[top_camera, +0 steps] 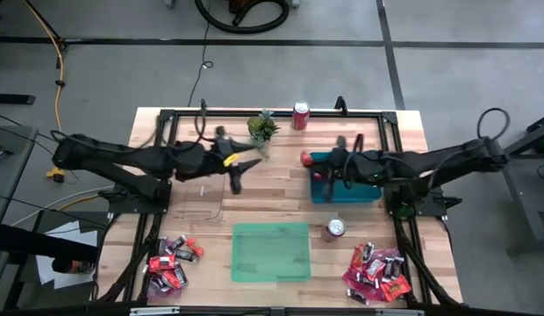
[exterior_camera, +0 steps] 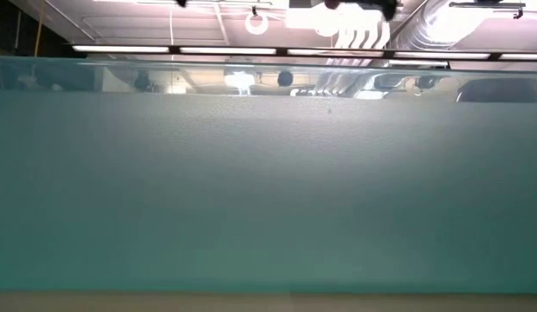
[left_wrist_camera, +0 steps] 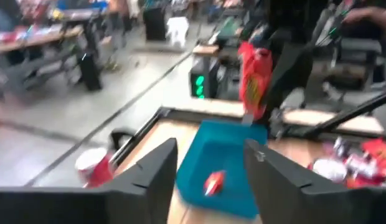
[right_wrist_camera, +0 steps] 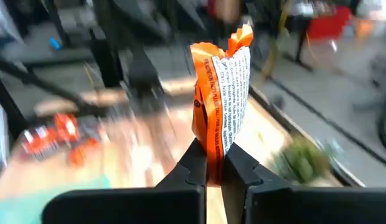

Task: Sort candy
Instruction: Put the orange chocolate into the blue bin

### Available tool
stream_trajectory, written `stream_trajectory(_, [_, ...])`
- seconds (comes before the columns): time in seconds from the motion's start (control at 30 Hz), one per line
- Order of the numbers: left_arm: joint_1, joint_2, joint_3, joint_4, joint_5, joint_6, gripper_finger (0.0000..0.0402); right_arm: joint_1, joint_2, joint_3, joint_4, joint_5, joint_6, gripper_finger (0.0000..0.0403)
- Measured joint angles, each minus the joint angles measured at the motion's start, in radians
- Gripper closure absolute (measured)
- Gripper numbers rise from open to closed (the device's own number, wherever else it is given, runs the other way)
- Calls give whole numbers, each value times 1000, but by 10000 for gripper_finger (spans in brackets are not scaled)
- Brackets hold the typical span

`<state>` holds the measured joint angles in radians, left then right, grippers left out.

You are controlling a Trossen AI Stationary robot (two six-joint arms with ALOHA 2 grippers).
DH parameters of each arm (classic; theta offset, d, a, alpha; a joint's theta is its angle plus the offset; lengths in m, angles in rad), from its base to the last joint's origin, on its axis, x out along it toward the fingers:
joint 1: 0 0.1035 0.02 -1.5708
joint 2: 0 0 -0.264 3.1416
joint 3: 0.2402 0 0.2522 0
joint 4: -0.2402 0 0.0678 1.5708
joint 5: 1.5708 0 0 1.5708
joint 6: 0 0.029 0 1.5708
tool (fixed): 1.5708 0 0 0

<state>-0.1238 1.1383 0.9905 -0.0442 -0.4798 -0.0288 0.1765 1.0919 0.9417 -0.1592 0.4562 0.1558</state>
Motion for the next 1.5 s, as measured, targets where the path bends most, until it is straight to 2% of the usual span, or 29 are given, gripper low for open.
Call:
stream_trajectory(0.17, [-3,-105,-3,-266,-1,-114,194,7,-145,-47,-389,20,193,399])
stream_trajectory(0.23, [-8,-130,-27,-295,3,-165,193,16,-199,-101,-500,20,280,399])
stream_trajectory(0.37, [-32,-167,-144,-199,3,-278,193,28,-288,-253,-559,-27,426,400])
stream_trajectory(0.5, [-63,-175,-275,-17,5,-362,193,-4,-290,-372,-472,-137,496,401])
stream_trajectory(0.7, [-89,-175,-370,154,0,-390,193,-93,-125,-374,-366,-253,372,402])
stream_trajectory(1.0, [-89,-175,-370,178,-2,-389,193,-189,152,-316,-342,-372,119,402])
stream_trajectory(1.33, [-89,-175,-370,178,-2,-388,193,-255,286,-249,-338,-359,-21,381])
stream_trajectory(1.5, [-89,-175,-370,178,-2,-388,193,-278,322,-212,-347,-412,-43,348])
